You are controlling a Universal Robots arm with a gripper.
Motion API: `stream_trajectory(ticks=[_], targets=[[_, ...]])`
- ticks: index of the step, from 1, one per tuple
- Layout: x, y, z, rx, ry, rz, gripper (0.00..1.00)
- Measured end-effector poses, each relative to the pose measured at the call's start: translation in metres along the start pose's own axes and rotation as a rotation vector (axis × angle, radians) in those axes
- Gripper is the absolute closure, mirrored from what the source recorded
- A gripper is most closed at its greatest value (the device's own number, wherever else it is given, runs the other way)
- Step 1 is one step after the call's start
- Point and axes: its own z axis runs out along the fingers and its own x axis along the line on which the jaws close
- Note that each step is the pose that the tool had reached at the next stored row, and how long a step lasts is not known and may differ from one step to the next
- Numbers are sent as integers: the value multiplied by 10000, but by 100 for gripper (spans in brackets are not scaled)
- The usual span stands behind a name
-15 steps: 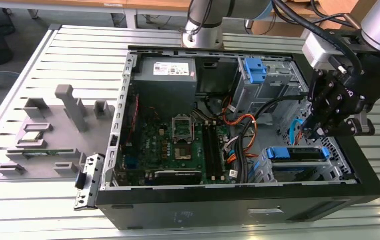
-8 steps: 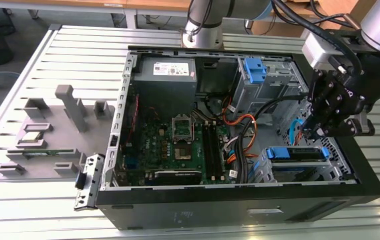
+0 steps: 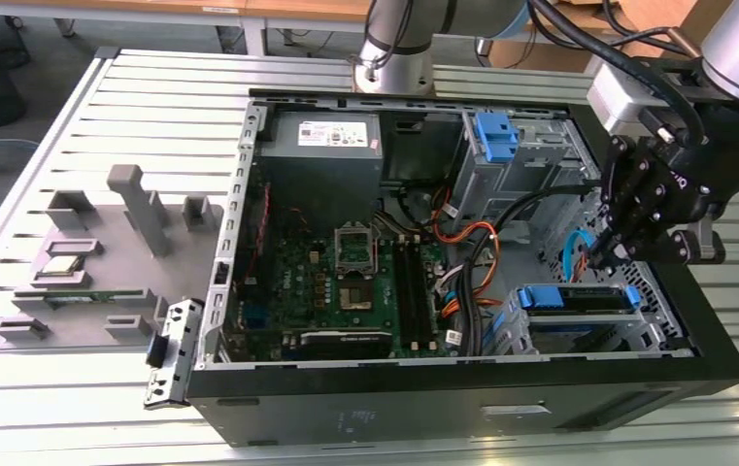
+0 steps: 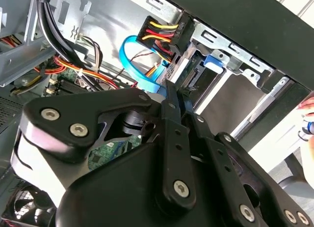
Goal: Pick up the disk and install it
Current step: 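Insert the first disk wire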
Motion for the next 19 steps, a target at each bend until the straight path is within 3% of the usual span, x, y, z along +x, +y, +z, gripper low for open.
stream_trajectory(ticks=[6, 12, 19], targets=[[4, 14, 0, 32, 24, -17, 84], [33, 65, 25, 288, 16, -86, 84], [69, 150, 66, 510, 14, -129, 84]])
